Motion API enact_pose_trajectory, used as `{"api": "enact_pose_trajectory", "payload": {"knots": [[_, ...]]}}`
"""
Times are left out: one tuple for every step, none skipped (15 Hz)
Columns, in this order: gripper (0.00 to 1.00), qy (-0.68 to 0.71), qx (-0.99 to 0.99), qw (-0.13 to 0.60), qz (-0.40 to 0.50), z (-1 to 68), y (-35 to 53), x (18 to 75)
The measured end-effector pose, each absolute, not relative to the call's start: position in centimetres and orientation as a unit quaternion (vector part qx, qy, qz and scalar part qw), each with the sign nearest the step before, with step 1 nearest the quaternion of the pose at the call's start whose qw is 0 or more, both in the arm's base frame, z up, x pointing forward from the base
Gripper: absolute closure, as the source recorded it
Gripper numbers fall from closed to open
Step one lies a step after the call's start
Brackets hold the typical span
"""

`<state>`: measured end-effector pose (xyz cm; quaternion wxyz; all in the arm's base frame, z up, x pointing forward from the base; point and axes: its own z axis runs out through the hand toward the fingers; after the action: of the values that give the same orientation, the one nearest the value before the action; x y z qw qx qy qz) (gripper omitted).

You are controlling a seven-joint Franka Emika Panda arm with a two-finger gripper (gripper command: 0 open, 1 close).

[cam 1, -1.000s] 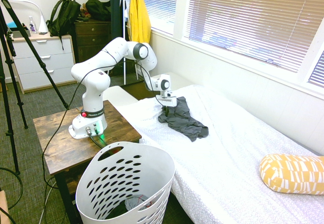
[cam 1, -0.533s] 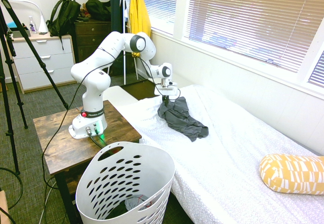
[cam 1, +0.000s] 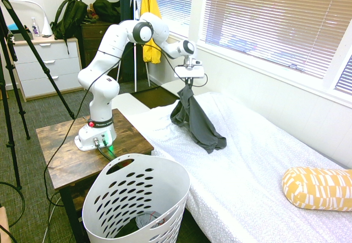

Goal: Put my clothes in the laundry bag

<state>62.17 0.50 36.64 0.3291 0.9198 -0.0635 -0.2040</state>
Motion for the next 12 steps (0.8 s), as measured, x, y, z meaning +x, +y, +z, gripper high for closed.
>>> {"api": "enact_pose_trajectory", "payload": {"knots": [[1.00, -0.050, 0.915, 0.337, -0.215, 39.8, -0.9, 61.4], [1.00, -0.038, 0.912, 0.342, -0.225, 42.8, -2.3, 60.5], [1.00, -0.031, 0.906, 0.353, -0.233, 45.6, -3.8, 59.5], [1.00, -0.029, 0.899, 0.366, -0.240, 48.6, -5.8, 58.4], [1.00, -0.033, 0.895, 0.374, -0.243, 51.6, -7.9, 57.2], [1.00, -0.041, 0.891, 0.378, -0.248, 54.3, -10.0, 55.7], [1.00, -0.053, 0.888, 0.379, -0.254, 56.9, -12.3, 54.0], [1.00, -0.064, 0.886, 0.380, -0.259, 59.0, -14.3, 52.4], [1.00, -0.078, 0.880, 0.385, -0.267, 61.1, -16.3, 50.6], [1.00, -0.091, 0.874, 0.390, -0.274, 63.0, -18.4, 48.8], [1.00, -0.104, 0.869, 0.393, -0.281, 64.4, -20.5, 47.0], [1.00, -0.119, 0.863, 0.394, -0.292, 65.2, -22.6, 45.1]]}}
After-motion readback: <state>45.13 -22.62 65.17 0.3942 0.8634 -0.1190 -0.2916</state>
